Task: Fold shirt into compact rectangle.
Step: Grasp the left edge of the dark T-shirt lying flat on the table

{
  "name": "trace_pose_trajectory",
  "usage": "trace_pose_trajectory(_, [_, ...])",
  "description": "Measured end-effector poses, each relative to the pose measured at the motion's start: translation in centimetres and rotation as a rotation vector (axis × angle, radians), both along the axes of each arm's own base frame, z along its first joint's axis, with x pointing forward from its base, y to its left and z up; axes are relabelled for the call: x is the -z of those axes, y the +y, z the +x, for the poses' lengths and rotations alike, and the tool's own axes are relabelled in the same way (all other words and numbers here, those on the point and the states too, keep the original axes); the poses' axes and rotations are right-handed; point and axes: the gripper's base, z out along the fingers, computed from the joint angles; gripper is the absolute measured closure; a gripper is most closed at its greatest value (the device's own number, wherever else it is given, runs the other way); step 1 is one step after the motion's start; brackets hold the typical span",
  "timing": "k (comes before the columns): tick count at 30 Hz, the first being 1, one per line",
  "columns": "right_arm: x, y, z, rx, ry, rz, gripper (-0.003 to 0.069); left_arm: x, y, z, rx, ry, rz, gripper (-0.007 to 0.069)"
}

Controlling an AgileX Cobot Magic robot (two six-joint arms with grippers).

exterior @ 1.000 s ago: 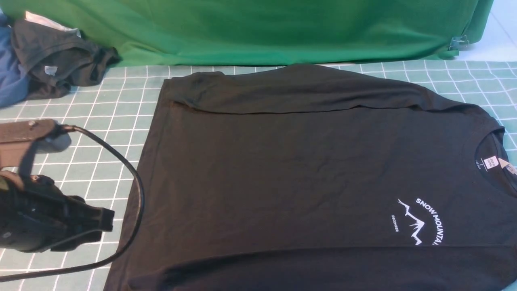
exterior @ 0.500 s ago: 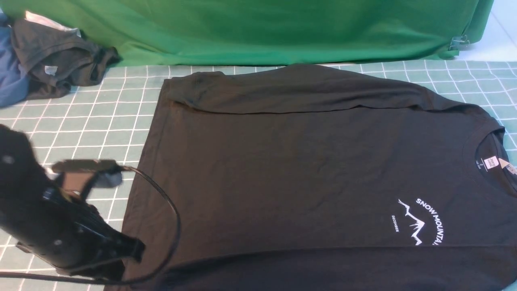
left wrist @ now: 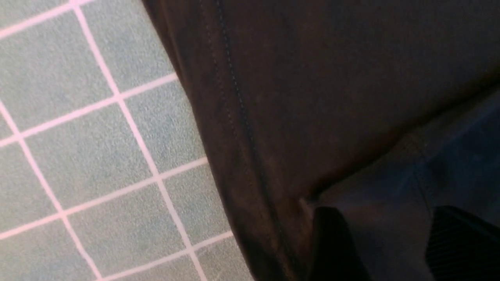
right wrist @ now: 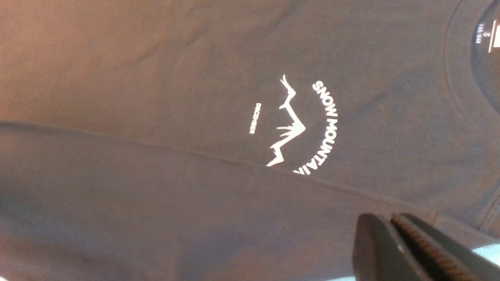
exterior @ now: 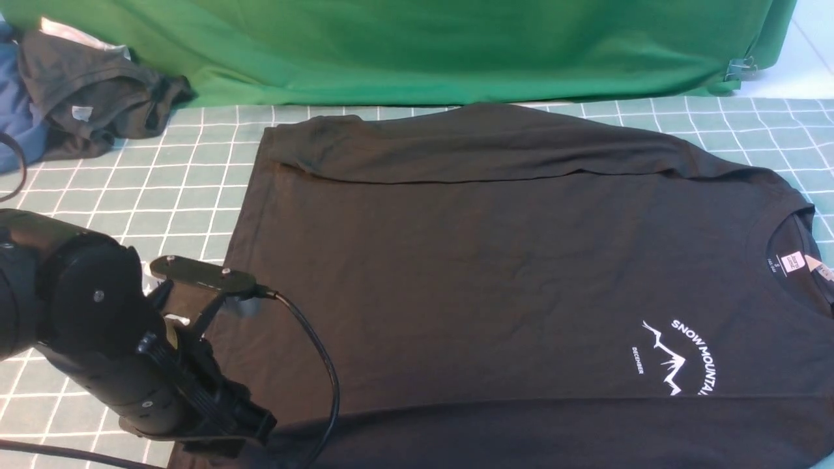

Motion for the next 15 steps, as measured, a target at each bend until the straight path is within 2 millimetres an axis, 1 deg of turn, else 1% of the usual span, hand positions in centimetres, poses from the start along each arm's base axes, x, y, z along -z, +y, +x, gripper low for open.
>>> trace_pose_trajectory(2, [0.1, 0.0, -0.1, -0.003, 0.022, -0.001, 0.0589, 0.0, 0.0, 0.1, -0.001, -0.010, -0.003, 0.0211])
trace_pose_trajectory(3, [0.1, 0.0, -0.2, -0.004, 0.025, -0.002, 0.0589, 0.0, 0.0, 0.1, -0.001, -0.010, -0.003, 0.0211])
trace_pose_trajectory(4, [0.4, 0.0, -0.3, 0.000, 0.067, 0.001, 0.0564, 0.0, 0.0, 0.1, -0.001, -0.013, -0.004, 0.0167])
trace_pose_trajectory(7, [1.3, 0.1, -0.4, -0.009, 0.204, -0.009, 0.0489, 0.0, -0.1, 0.2, -0.001, -0.022, -0.007, 0.0097])
trace_pose_trajectory(10, [2.0, 0.3, 0.1, -0.012, 0.297, -0.018, 0.0418, 0.0, -0.1, 0.2, 0.004, -0.024, -0.009, 0.0069])
trace_pose_trajectory(11, [2.4, 0.3, 0.4, -0.001, 0.331, -0.017, 0.0363, 0.0, -0.1, 0.2, 0.001, -0.024, -0.013, 0.0063])
trace_pose_trajectory(12, [2.4, 0.3, 0.5, -0.001, 0.333, -0.017, 0.0363, 0.0, -0.1, 0.2, 0.000, -0.024, -0.015, 0.0062])
trace_pose_trajectory(13, [2.6, 0.4, 0.7, 0.003, 0.347, -0.017, 0.0328, 0.0, -0.2, 0.2, -0.003, -0.022, -0.019, 0.0060])
trace_pose_trajectory(15, [2.7, 0.4, 0.8, 0.004, 0.352, -0.018, 0.0295, 0.3, -0.3, 0.3, -0.010, -0.013, -0.026, 0.0060])
